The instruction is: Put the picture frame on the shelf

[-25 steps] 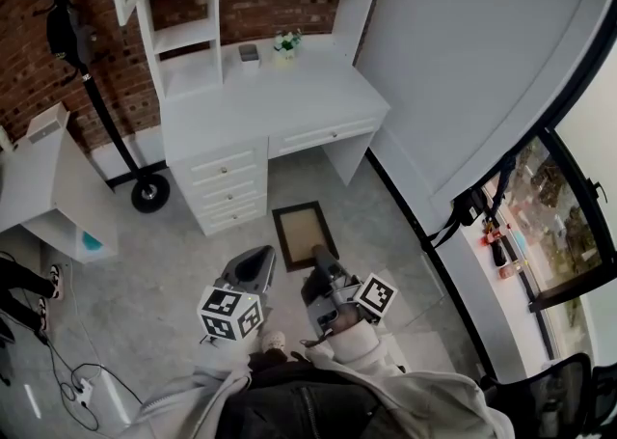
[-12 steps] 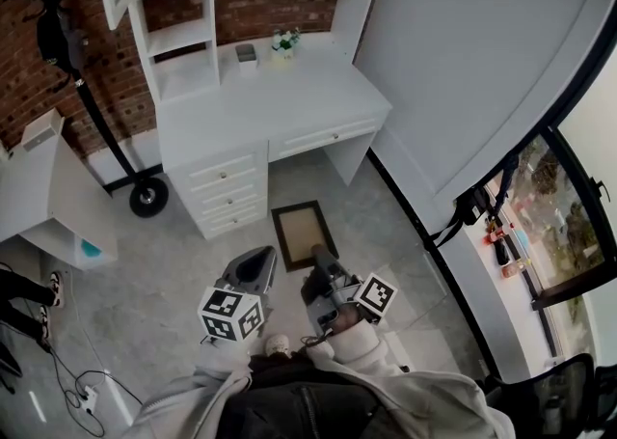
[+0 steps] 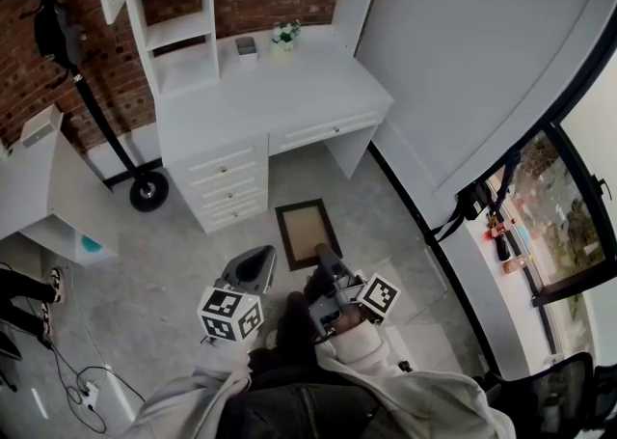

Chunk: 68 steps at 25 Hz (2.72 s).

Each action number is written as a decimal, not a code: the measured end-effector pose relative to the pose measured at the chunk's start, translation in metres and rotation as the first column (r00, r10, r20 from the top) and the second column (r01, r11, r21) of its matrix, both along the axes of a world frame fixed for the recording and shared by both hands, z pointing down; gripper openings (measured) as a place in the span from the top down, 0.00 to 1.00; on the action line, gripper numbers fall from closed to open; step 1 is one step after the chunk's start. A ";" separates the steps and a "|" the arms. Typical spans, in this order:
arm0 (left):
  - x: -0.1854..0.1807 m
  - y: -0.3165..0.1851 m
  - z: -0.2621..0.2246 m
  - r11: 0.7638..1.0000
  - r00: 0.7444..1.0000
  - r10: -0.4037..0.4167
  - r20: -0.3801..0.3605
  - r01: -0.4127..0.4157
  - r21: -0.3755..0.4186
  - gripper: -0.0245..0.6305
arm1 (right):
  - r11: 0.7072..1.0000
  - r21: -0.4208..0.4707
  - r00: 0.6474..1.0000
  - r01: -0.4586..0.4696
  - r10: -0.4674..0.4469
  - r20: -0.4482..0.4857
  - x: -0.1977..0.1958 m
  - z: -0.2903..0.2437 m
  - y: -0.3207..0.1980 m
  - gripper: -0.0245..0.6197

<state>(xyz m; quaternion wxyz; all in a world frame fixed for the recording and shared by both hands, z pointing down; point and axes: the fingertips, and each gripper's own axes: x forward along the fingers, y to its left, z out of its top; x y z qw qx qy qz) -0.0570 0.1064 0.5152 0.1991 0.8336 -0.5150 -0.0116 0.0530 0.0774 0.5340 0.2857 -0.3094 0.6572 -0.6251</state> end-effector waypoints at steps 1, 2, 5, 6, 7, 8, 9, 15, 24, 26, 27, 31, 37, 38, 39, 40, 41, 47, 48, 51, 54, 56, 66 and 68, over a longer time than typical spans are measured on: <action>0.000 0.000 0.000 1.000 1.000 0.000 0.001 0.000 0.000 0.96 | 1.000 0.004 1.000 -0.001 0.001 -0.001 0.000 0.000 -0.001 0.89; -0.001 0.000 0.000 1.000 1.000 0.000 0.002 0.000 0.001 0.95 | 1.000 0.007 1.000 -0.001 0.001 -0.002 0.000 0.000 -0.001 0.88; -0.002 -0.005 0.002 1.000 1.000 0.000 0.003 0.000 -0.001 0.95 | 1.000 0.007 1.000 0.002 -0.002 -0.007 -0.002 0.002 -0.006 0.88; -0.002 -0.007 0.002 1.000 1.000 0.001 0.005 -0.001 -0.001 0.96 | 1.000 0.006 1.000 0.002 -0.002 -0.006 -0.002 0.002 -0.008 0.88; -0.003 -0.010 0.002 1.000 1.000 0.001 0.006 -0.001 -0.001 0.96 | 1.000 0.005 1.000 0.003 -0.003 -0.005 -0.003 0.003 -0.010 0.88; -0.003 -0.013 0.001 1.000 1.000 0.001 0.008 -0.001 0.000 0.96 | 1.000 0.002 1.000 0.004 -0.004 -0.005 -0.004 0.003 -0.014 0.88; -0.004 -0.016 0.000 1.000 1.000 0.001 0.009 -0.001 0.001 0.95 | 1.000 0.001 1.000 0.005 -0.005 -0.005 -0.004 0.003 -0.017 0.88; -0.006 -0.042 -0.002 1.000 1.000 -0.002 0.010 0.002 0.007 0.95 | 1.000 0.021 1.000 0.020 -0.020 0.010 -0.009 -0.004 -0.043 0.88; -0.013 -0.097 -0.002 1.000 1.000 -0.022 0.007 0.022 0.003 0.95 | 0.999 0.026 0.999 0.033 -0.034 0.013 -0.015 -0.006 -0.099 0.89; -0.015 -0.110 -0.001 1.000 1.000 -0.023 0.006 0.023 0.003 0.96 | 0.999 0.027 0.999 0.033 -0.034 0.010 -0.016 -0.004 -0.112 0.88; -0.016 -0.117 -0.001 1.000 1.000 -0.024 0.005 0.024 0.004 0.96 | 0.999 0.026 0.999 0.034 -0.034 0.008 -0.017 -0.004 -0.118 0.88; -0.019 -0.148 -0.002 1.000 1.000 -0.026 0.003 0.026 0.004 0.96 | 0.999 0.027 0.999 0.037 -0.037 0.004 -0.018 -0.004 -0.147 0.88; -0.022 -0.189 -0.001 1.000 1.000 -0.031 0.002 0.031 0.004 0.95 | 0.998 0.033 0.999 0.052 -0.053 0.003 -0.025 -0.005 -0.189 0.88; -0.022 -0.195 -0.001 0.999 0.999 -0.033 0.002 0.033 0.004 0.95 | 0.998 0.032 0.998 0.056 -0.056 0.004 -0.026 -0.005 -0.196 0.88; -0.023 -0.200 -0.001 0.999 0.999 -0.036 0.003 0.036 0.004 0.95 | 0.998 0.031 0.998 0.059 -0.059 0.005 -0.027 -0.005 -0.201 0.88; -0.024 -0.205 -0.001 0.999 0.999 -0.040 0.003 0.040 0.003 0.95 | 0.998 0.030 0.998 0.063 -0.063 0.005 -0.028 -0.004 -0.207 0.89; -0.024 -0.210 -0.001 0.999 0.999 -0.043 0.004 0.043 0.002 0.96 | 0.997 0.029 0.998 0.066 -0.066 0.005 -0.028 -0.003 -0.212 0.88; -0.027 -0.237 0.003 0.998 0.998 -0.060 0.005 0.060 -0.002 0.95 | 0.996 0.029 0.997 0.080 -0.080 0.005 -0.031 -0.001 -0.243 0.88; -0.028 -0.242 0.004 0.998 0.998 -0.065 0.004 0.065 -0.002 0.96 | 0.996 0.030 0.997 0.083 -0.083 0.004 -0.032 -0.001 -0.248 0.88; -0.030 -0.257 0.002 0.997 0.997 -0.077 0.002 0.077 0.002 0.96 | 0.995 0.034 0.996 0.092 -0.093 0.003 -0.034 -0.001 -0.264 0.89; -0.032 -0.270 0.001 0.996 0.996 -0.086 0.004 0.086 0.006 0.96 | 0.994 0.039 0.995 0.101 -0.102 0.004 -0.036 -0.003 -0.278 0.88; -0.032 -0.278 0.002 0.996 0.996 -0.091 0.005 0.091 0.008 0.96 | 0.994 0.041 0.994 0.106 -0.106 0.004 -0.037 -0.002 -0.286 0.89; -0.022 -0.322 0.006 0.996 0.996 -0.084 0.006 0.084 0.014 0.96 | 0.991 0.044 0.992 0.124 -0.125 0.007 -0.036 0.002 -0.330 0.89; -0.021 -0.330 0.008 0.996 0.996 -0.087 0.006 0.087 0.016 0.96 | 0.991 0.045 0.991 0.130 -0.130 0.006 -0.036 0.003 -0.338 0.89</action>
